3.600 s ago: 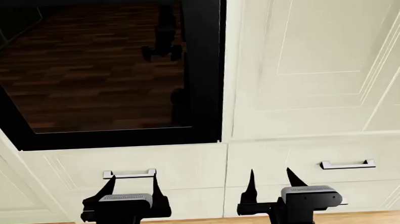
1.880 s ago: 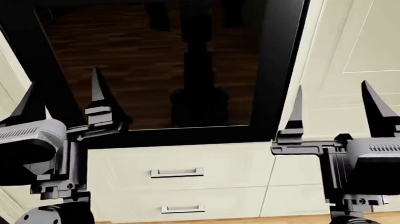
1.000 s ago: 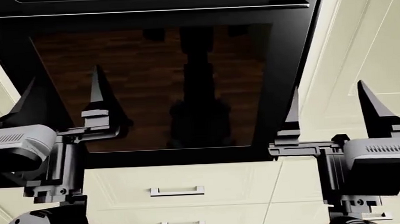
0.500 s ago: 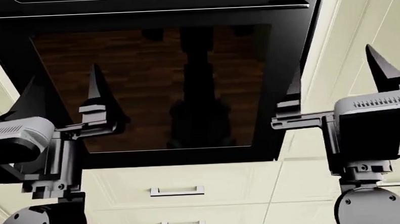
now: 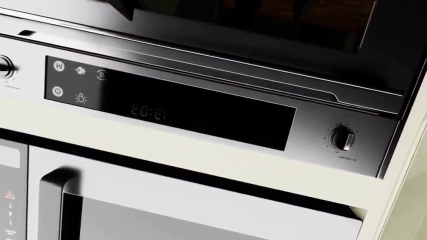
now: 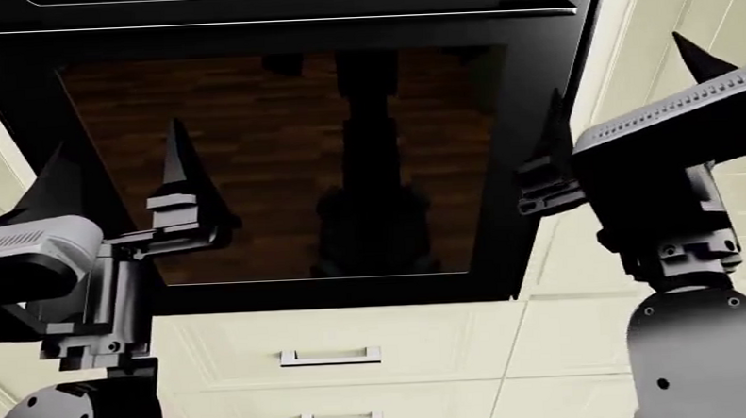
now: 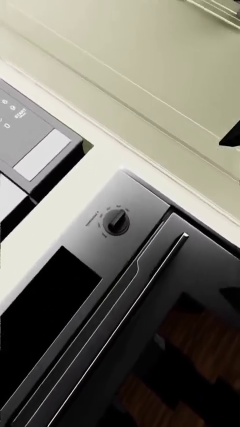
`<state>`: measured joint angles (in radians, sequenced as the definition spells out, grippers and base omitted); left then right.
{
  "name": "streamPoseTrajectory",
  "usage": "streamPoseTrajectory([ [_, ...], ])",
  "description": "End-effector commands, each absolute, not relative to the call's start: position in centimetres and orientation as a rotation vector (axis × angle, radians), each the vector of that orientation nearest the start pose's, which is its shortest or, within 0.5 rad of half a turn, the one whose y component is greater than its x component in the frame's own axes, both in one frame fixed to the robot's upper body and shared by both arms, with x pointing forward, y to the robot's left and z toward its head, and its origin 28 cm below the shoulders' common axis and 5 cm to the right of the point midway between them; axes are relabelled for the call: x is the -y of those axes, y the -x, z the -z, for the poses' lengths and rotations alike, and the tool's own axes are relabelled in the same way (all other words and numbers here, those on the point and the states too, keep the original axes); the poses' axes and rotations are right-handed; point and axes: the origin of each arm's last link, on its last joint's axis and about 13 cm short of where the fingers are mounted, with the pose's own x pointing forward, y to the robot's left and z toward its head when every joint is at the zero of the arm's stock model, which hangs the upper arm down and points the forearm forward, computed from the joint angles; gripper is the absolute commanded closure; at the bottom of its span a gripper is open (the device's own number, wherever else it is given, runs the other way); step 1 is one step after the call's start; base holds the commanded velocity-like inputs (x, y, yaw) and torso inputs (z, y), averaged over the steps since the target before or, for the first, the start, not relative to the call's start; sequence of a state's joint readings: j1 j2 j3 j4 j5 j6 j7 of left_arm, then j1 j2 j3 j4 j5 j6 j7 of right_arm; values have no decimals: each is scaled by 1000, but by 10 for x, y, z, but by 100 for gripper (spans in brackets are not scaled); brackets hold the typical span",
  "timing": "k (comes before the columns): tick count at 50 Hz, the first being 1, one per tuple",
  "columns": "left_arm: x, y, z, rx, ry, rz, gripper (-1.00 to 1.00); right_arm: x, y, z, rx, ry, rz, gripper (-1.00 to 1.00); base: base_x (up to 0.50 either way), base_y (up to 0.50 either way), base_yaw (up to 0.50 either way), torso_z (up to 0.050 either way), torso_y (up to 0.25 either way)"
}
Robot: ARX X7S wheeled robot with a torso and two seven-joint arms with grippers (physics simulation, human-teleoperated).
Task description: Preheat the oven by turning the temperature knob.
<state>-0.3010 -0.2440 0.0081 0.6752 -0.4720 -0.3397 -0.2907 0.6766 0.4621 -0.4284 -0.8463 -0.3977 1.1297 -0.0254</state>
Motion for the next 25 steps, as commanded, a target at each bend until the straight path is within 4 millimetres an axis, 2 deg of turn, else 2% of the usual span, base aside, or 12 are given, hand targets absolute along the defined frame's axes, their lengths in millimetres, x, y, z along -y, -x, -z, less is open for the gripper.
streamPoseTrajectory([
  [1, -220, -225, -194, 562, 213, 17, -100, 138, -229, -259, 336, 836, 198, -100, 0, 0, 0, 6, 0],
  [16, -223, -226, -197, 554, 235, 12, -100, 141, -235, -283, 237, 1041, 176, -100, 0, 0, 0, 6, 0],
  [23, -224, -227, -198, 553, 237, 12, -100, 141, -236, -285, 229, 1060, 180, -100, 0, 0, 0, 6, 0],
  [24, -225, -226, -199, 547, 250, 14, -100, 142, -240, -298, 215, 1102, 188, -100, 0, 0, 0, 5, 0],
  [25, -225, -226, -199, 547, 250, 14, -100, 142, -240, -298, 215, 1102, 188, -100, 0, 0, 0, 5, 0],
])
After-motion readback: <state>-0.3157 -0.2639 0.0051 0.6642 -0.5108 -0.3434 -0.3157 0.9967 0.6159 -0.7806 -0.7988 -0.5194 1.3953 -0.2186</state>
